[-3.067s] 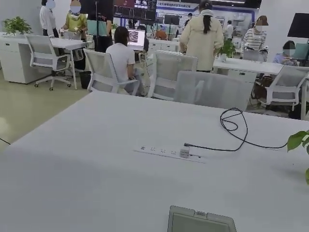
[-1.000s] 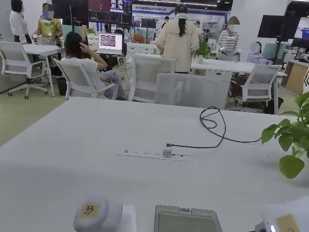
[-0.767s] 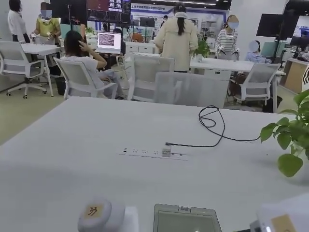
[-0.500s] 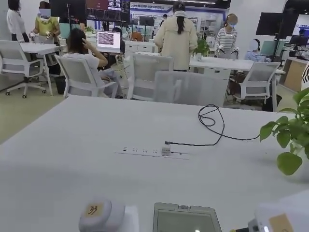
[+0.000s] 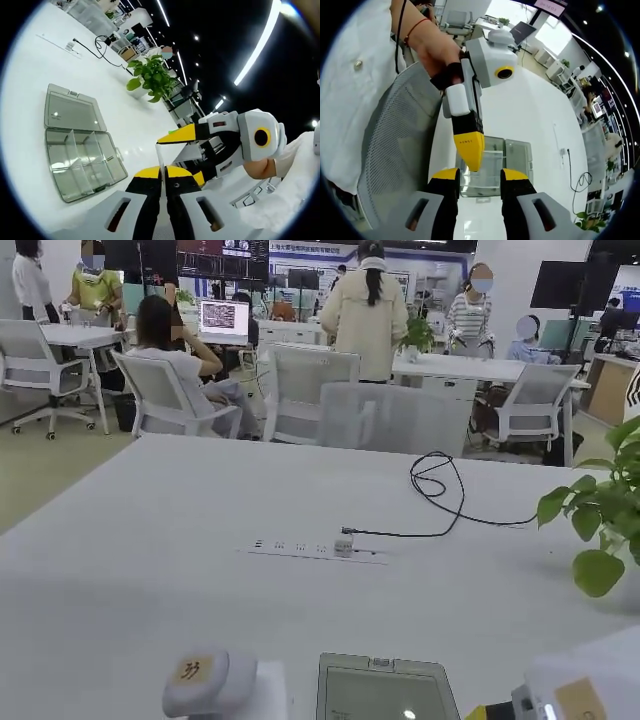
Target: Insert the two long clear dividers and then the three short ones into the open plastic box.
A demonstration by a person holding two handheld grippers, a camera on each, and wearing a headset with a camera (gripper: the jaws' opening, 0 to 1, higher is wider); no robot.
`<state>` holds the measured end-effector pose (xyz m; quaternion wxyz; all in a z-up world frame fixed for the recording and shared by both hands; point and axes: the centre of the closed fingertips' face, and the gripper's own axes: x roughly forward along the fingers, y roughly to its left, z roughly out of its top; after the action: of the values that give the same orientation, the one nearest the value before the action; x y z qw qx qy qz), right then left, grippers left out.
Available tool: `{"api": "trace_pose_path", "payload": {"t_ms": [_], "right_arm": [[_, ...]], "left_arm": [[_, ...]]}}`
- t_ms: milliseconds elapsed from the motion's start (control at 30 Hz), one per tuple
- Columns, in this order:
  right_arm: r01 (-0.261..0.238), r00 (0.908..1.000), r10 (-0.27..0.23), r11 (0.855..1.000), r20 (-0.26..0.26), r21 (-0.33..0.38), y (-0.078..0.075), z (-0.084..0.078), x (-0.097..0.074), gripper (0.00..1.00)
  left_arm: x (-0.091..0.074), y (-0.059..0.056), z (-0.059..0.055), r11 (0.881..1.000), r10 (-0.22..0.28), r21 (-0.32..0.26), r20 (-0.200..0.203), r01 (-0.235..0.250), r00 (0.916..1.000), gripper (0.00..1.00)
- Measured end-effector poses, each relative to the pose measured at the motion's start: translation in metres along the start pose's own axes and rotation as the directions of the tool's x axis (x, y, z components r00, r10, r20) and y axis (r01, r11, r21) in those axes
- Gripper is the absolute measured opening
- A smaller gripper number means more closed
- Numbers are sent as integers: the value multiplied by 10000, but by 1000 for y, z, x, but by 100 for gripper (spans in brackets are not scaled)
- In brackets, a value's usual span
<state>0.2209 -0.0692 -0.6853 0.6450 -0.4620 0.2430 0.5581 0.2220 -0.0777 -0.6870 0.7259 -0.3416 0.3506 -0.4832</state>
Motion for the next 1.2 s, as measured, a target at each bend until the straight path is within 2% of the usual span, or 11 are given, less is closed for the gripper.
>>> {"api": "trace_pose_path", "payload": {"t_ms": [167, 333, 400, 433, 500, 600, 767, 800, 933, 1067, 1200], "right_arm": [[73, 10000, -73, 10000, 50, 54, -3, 1, -1, 34], [-342, 9966, 268, 9948, 777, 955, -9, 8, -12, 35], [-1083, 9868, 857, 9802, 1375, 1658, -10, 13, -18, 33], [-1721, 9746, 1384, 9660, 1763, 1930, -7, 17, -23, 30], [-2498, 9528, 1940, 9381, 2337, 2398, -5, 23, -30, 27], [-2905, 9395, 2304, 9280, 2533, 2333, -7, 24, -35, 25], [-3709, 9109, 3066, 9017, 2762, 2223, -3, 30, -42, 22], [-3994, 8999, 3360, 8909, 2779, 2165, 1, 32, -44, 21], [-4581, 8752, 4017, 8672, 2694, 1953, 12, 34, -47, 19], [-4911, 8610, 4427, 8515, 2503, 1836, 19, 32, -48, 16], [-5304, 8392, 4827, 8281, 2505, 1814, 26, 35, -49, 13]], "left_arm": [[-1, 1, 1, 10000, 31, 11, 151, -31, 9999, 0], [-5, 1, -1, 9870, 123, 1600, -39, -115, 9999, 0], [-7, -4, -2, 9598, -41, 2806, -152, 82, 9999, 0], [-8, -5, -3, 9354, 2, 3534, -260, 90, 9997, 0], [-10, -10, -7, 9151, -156, 4016, -521, 353, 9985, 0], [-12, -17, -8, 8848, -393, 4617, -617, 634, 9973, 0], [-14, -31, -13, 8102, -805, 5731, -987, 1228, 9919, 0], [-15, -36, -13, 7849, -971, 6039, -1012, 1387, 9901, 0], [-16, -45, -16, 7408, -1162, 6500, -1245, 1694, 9854, 0], [-16, -51, -18, 7116, -1254, 6773, -1390, 1867, 9823, 0], [-17, -53, -19, 6977, -1284, 6900, -1437, 1924, 9813, 0]]}}
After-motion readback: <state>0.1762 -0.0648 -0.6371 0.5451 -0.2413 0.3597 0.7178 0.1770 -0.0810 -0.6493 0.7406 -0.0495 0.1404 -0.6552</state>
